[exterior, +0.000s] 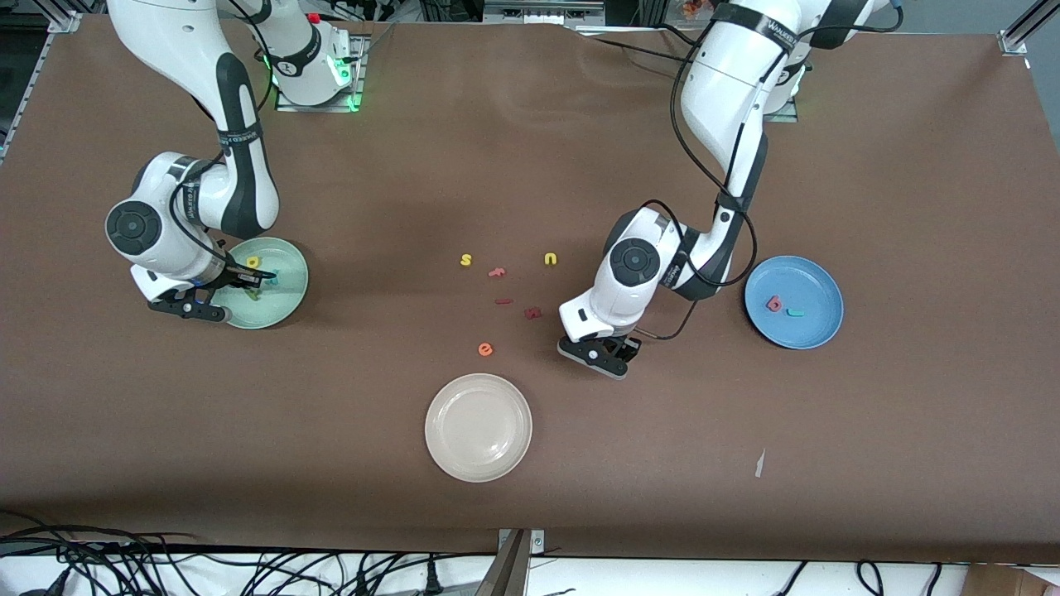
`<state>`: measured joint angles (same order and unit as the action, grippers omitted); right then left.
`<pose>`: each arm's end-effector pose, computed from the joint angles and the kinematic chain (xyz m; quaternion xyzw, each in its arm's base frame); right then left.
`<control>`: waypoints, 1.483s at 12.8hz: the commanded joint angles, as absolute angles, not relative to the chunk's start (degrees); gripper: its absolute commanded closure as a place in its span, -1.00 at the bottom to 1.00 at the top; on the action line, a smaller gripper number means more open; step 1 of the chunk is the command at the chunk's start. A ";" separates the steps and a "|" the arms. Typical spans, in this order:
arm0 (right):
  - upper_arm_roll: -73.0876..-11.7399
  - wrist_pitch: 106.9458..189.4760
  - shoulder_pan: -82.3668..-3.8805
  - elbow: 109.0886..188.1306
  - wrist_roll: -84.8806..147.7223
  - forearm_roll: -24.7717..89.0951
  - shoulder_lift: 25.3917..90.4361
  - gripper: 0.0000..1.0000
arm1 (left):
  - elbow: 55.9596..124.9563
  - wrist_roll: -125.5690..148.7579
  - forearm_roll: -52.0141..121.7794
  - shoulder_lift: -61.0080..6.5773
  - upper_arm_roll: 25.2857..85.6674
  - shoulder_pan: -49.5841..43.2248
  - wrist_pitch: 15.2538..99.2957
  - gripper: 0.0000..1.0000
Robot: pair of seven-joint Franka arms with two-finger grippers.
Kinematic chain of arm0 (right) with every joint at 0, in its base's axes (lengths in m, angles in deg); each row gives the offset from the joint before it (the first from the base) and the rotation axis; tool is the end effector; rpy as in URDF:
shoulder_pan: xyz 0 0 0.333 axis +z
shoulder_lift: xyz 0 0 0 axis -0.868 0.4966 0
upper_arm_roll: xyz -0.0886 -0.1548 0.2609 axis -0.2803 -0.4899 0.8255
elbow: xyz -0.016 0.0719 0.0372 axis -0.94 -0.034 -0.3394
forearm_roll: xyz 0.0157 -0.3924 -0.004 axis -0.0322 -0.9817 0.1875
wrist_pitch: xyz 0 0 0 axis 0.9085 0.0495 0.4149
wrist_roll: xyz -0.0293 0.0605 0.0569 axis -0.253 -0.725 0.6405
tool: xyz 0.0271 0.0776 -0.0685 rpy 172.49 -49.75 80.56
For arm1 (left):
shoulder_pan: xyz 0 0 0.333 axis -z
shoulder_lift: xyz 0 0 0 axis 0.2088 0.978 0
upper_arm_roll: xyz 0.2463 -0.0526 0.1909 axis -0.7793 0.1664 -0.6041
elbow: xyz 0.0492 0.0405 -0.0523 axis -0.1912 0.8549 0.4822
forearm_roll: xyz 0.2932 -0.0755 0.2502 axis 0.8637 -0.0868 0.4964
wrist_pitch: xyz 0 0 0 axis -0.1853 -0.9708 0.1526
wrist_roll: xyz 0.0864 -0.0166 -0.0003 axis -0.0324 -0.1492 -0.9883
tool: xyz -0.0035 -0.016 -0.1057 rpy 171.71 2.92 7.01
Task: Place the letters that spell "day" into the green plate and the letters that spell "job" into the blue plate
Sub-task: 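Drop the blue o on the blue plate while the right gripper returns to rest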
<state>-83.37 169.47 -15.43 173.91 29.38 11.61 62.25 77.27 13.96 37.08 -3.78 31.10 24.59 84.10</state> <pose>0.5524 -0.0168 0.2272 0.9928 -0.0768 -0.0456 0.0799 0.6174 -0.3785 0.1719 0.9759 -0.2048 0.0723 0.0221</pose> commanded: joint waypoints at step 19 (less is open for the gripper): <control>-81.64 113.17 -16.53 127.72 30.25 7.04 51.61 -1.00 | 92.31 16.88 39.04 -25.12 30.56 14.60 72.83 1.00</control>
<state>-84.70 111.48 -15.08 126.38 29.34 10.46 53.30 82.48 14.69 37.11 -16.15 29.80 17.72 74.07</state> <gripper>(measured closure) 0.000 0.722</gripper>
